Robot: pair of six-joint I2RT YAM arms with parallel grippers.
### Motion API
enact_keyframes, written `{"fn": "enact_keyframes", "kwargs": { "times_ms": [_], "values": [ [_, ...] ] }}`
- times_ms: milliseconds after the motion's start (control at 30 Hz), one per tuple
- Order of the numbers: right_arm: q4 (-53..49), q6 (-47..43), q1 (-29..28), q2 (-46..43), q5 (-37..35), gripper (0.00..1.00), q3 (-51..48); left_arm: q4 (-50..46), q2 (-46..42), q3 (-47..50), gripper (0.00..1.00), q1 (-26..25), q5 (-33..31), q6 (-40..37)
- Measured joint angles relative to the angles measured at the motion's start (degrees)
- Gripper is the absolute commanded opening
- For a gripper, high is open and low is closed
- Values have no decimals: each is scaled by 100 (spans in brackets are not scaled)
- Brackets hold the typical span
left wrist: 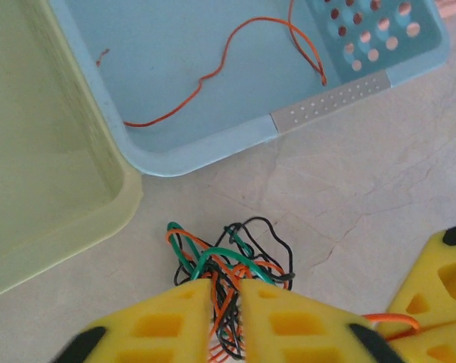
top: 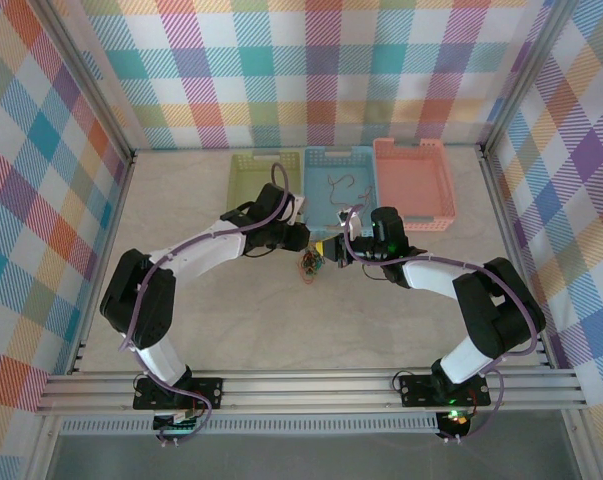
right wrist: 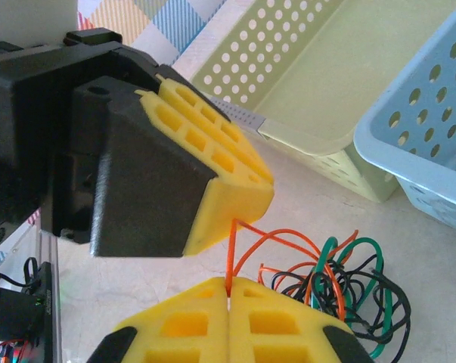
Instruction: Untangle the cables
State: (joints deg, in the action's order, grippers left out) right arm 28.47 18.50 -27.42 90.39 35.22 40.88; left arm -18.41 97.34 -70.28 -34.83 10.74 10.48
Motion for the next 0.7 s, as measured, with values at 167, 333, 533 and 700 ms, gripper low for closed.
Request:
{"fn": "enact_keyframes", "kwargs": {
  "times_ms": [167,333,533,700],
  "values": [
    [48,-22,0,0,107,0,0,24,-562,413,48,0,-136,-385],
    [221,-114,0,0,367,0,-2,107,-1029,656,54,0,-160,-846],
    [402,-192,0,-2,671,0,-28,249,-1211,896,60,0,94,-1493],
    [531,-254,-4,-2,861,0,-81,398,-1213,940,60,0,385,-1880]
  ]
}}
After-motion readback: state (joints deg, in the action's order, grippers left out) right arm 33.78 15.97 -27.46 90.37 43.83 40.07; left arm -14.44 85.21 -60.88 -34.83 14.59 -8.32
